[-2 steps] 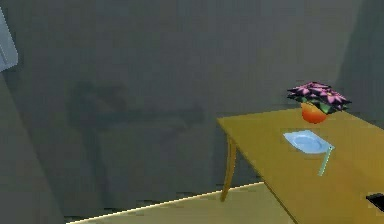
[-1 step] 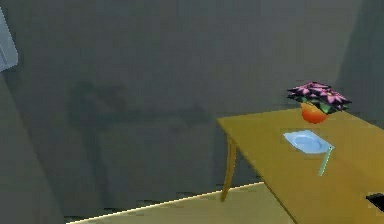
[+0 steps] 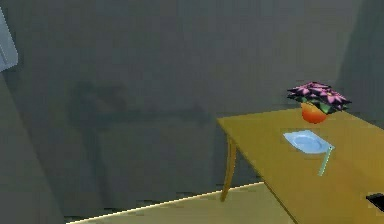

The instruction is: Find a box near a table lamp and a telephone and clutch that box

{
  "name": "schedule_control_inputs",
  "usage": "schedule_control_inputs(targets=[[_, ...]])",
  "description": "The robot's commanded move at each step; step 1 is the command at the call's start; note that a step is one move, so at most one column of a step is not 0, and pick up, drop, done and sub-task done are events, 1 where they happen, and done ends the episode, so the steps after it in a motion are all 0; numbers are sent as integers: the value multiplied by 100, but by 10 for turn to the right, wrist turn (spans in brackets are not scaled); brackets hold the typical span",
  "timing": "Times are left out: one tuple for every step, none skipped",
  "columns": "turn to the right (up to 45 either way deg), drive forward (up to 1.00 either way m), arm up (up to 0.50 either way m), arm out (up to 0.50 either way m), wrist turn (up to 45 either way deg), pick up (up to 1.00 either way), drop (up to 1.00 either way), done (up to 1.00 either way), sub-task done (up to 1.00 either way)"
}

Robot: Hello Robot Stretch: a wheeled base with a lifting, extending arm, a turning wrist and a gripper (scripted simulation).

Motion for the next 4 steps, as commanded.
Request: schedule_control_inputs(targets=[[0,0,0,0,450,0,0,0,0],[0,0,0,0,60,0,0,0,0],[0,0,-30,0,0,0,0,0,0],[0,0,0,0,0,100,0,0,0]])
